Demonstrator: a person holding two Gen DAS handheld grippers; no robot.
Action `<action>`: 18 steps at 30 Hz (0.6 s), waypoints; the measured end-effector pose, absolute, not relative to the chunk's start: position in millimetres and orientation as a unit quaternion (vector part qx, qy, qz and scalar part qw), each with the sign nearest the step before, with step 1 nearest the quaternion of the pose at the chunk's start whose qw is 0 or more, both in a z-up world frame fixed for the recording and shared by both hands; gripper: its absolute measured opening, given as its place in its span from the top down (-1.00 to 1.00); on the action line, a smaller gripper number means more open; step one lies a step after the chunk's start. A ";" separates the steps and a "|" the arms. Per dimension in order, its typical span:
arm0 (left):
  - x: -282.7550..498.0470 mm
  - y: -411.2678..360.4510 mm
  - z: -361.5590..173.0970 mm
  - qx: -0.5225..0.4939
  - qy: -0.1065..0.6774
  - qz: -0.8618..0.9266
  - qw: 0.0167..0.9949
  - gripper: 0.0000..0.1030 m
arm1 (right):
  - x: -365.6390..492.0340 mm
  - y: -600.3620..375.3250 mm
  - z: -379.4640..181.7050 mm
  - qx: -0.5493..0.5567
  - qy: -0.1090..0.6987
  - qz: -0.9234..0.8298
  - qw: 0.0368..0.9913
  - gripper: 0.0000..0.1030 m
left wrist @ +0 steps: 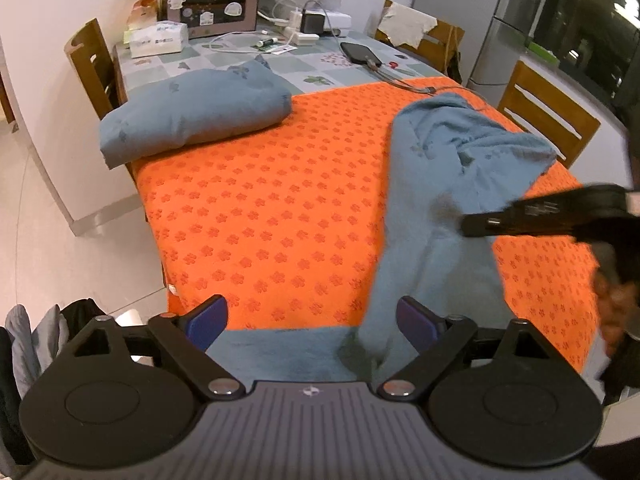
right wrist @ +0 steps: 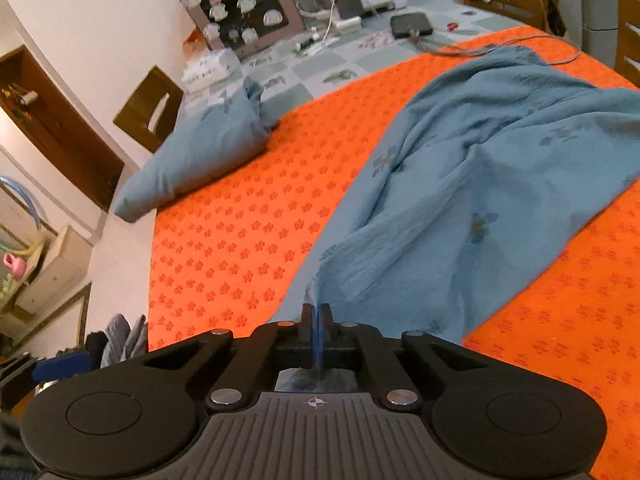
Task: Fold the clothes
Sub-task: 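Grasp the garment end with the right gripper and drag it along the cloth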
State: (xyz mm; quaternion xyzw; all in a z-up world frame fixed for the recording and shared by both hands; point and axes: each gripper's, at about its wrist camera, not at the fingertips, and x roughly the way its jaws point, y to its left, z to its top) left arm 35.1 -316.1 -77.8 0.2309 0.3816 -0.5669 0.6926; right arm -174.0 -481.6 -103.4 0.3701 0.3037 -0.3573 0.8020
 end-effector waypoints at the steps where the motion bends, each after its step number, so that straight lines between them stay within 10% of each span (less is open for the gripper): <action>1: 36.8 -319.3 -79.1 0.226 0.387 -0.568 0.690 -0.68 | -181.3 -479.2 -99.5 0.371 0.296 -0.361 0.803 0.94; 18: 15.6 -393.3 -122.6 0.157 0.516 -0.611 0.580 -0.64 | -317.0 -422.2 -105.8 0.411 0.285 -0.446 0.742 0.95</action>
